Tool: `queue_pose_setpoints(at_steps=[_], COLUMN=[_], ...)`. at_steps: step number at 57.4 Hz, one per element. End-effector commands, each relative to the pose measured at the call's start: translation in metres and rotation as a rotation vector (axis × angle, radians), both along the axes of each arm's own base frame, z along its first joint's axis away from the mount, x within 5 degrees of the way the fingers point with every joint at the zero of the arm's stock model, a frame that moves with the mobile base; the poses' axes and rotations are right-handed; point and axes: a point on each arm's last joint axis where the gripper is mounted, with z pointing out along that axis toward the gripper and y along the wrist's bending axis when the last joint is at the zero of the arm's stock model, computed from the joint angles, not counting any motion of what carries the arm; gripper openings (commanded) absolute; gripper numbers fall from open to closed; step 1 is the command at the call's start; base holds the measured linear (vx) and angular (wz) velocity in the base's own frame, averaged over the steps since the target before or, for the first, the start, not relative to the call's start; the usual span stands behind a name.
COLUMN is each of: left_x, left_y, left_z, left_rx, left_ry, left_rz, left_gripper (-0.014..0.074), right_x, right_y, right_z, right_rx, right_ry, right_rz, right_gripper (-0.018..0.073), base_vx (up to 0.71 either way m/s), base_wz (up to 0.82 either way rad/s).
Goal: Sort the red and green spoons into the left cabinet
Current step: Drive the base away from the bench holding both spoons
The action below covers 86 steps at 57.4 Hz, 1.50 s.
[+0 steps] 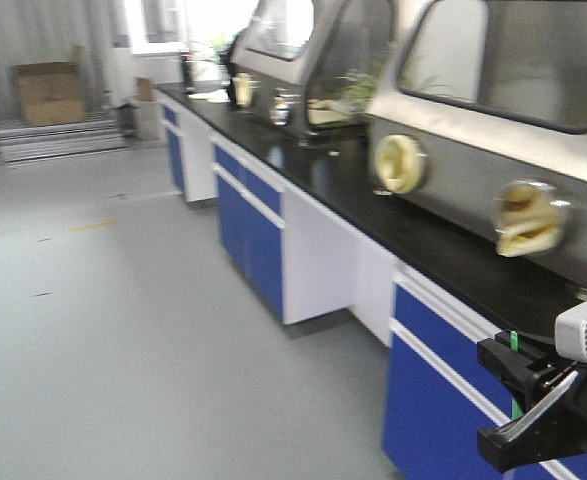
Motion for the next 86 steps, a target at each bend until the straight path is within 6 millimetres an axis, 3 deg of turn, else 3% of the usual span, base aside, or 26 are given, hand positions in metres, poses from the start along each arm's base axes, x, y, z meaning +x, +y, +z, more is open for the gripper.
queue_pose_setpoints(at_steps=[1,40,86], left_x=[-0.0012,-0.0012,-0.0012], left_y=[0.0005,0.0005,0.0005], left_z=[0.0175,0.0176,0.0176], left_rx=[-0.042,-0.042,-0.042], left_ry=[-0.11,-0.11,-0.11], left_rz=[0.003,0.003,0.003], left_gripper=[-0.0006,-0.0006,-0.0006], right_x=[-0.0022,-0.0021,-0.0022], right_y=[0.0021,0.0019,0.0021], right_z=[0.0154,0.0152,0.0154], right_rx=[0.041,0.04,0.041], right_ry=[-0.063,-0.061,-0.063], right_rz=[0.031,0.028,0.031], right_gripper=[-0.0006,-0.0006,-0.0006], base_vx=[0.21,0.29,0.55], base_wz=[0.66,0.44,0.1])
